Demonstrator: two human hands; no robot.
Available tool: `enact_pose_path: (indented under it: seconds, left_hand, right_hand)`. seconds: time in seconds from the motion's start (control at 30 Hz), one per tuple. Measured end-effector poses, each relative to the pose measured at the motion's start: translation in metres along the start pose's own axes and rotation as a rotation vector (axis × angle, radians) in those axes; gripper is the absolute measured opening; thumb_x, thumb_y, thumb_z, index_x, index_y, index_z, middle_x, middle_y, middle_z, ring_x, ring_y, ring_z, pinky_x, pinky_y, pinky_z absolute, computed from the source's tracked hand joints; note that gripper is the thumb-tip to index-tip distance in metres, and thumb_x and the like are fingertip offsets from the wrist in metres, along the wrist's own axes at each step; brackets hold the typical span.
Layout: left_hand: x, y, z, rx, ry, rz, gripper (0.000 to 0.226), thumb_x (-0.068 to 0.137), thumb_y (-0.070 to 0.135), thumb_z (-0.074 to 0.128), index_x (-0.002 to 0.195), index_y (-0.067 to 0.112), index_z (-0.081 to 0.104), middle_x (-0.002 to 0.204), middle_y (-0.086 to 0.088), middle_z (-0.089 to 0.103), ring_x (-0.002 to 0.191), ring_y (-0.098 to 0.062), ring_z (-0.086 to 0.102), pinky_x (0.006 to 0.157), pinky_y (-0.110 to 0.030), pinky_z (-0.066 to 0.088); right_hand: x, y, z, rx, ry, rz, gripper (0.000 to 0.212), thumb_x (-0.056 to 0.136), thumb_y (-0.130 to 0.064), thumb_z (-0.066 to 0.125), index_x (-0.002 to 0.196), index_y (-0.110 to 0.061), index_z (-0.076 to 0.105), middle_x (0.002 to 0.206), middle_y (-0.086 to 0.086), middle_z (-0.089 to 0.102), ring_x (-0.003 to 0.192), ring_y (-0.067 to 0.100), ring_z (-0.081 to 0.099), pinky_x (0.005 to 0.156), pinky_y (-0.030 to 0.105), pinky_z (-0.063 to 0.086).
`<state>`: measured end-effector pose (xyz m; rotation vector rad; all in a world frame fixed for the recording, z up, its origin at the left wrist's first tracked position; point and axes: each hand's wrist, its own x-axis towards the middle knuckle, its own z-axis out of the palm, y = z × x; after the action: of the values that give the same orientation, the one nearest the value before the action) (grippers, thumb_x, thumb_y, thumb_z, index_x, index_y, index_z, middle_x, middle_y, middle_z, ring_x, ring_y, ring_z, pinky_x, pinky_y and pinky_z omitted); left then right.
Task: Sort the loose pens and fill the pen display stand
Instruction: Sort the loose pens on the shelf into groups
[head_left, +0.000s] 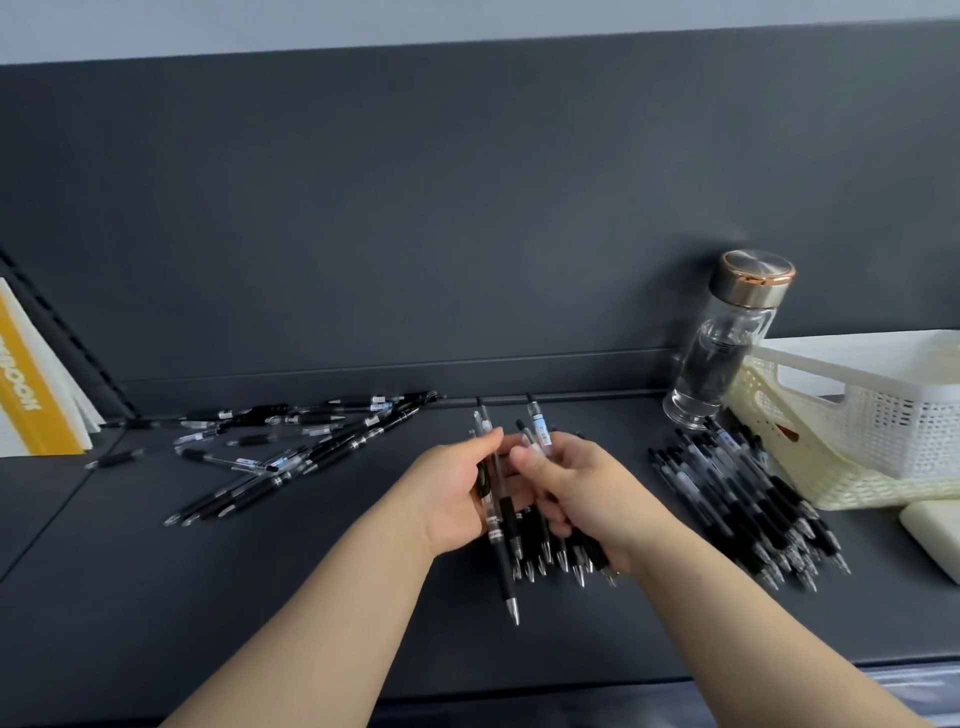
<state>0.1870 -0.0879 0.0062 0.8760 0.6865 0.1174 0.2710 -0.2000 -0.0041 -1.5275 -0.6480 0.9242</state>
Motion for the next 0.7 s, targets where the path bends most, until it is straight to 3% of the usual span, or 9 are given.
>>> enact_pose_path:
  seconds: [0.13,0.3,0.47,0.5,0.6,0.7]
  left_hand:
    - [0.003,-0.004,0.017,0.000,-0.026,-0.034,0.023,0.098,0.023,0.046,0.105,0.004,0.057,0.083,-0.015,0.064,0.071,-0.026,0.060,0.069,-0.036,0.053]
    - [0.010,-0.006,0.025,0.026,0.061,0.034,0.029,0.099,0.023,0.045,0.100,-0.001,0.062,0.087,-0.012,0.066,0.068,-0.022,0.063,0.062,-0.032,0.055]
    - [0.011,-0.014,0.037,0.030,0.092,0.024,0.031,0.100,0.018,0.042,0.081,0.002,0.061,0.071,-0.010,0.064,0.056,-0.018,0.060,0.050,-0.026,0.051]
    - [0.011,-0.015,0.040,0.019,0.089,0.018,0.030,0.100,0.017,0.042,0.082,0.002,0.061,0.074,-0.011,0.064,0.057,-0.019,0.061,0.051,-0.026,0.051]
    - [0.010,-0.013,0.043,-0.033,0.045,0.021,0.030,0.101,0.017,0.038,0.097,-0.001,0.062,0.086,-0.015,0.067,0.057,-0.019,0.066,0.050,-0.024,0.053]
    - [0.009,-0.011,0.043,-0.017,0.023,0.035,0.031,0.101,0.018,0.039,0.103,-0.002,0.062,0.088,-0.014,0.069,0.061,-0.018,0.066,0.058,-0.026,0.052]
  right_hand:
    - [-0.005,0.001,-0.009,-0.110,0.005,0.026,0.007,0.084,-0.014,0.066,0.082,-0.009,0.061,0.064,0.006,0.057,0.039,0.011,0.035,0.038,0.021,0.030]
    - [-0.011,0.001,-0.029,-0.071,0.080,0.037,0.026,0.087,-0.010,0.060,0.062,-0.014,0.056,0.041,-0.006,0.044,0.037,0.010,0.031,0.040,0.022,0.027]
    - [-0.005,0.006,-0.024,-0.194,0.093,0.065,0.006,0.084,-0.011,0.062,0.078,-0.013,0.062,0.054,0.000,0.054,0.034,0.009,0.037,0.038,0.021,0.031]
    - [-0.003,0.006,-0.022,-0.223,0.114,0.065,0.002,0.083,-0.014,0.063,0.083,-0.013,0.061,0.060,0.000,0.057,0.036,0.008,0.042,0.039,0.021,0.034]
    - [0.002,0.009,-0.027,-0.373,0.205,0.060,0.025,0.077,-0.029,0.070,0.092,-0.014,0.057,0.075,0.001,0.062,0.059,0.013,0.056,0.051,0.026,0.044]
    - [0.004,0.011,-0.031,-0.407,0.203,0.061,0.018,0.081,-0.027,0.064,0.084,-0.012,0.055,0.065,-0.001,0.052,0.055,0.015,0.048,0.052,0.028,0.040]
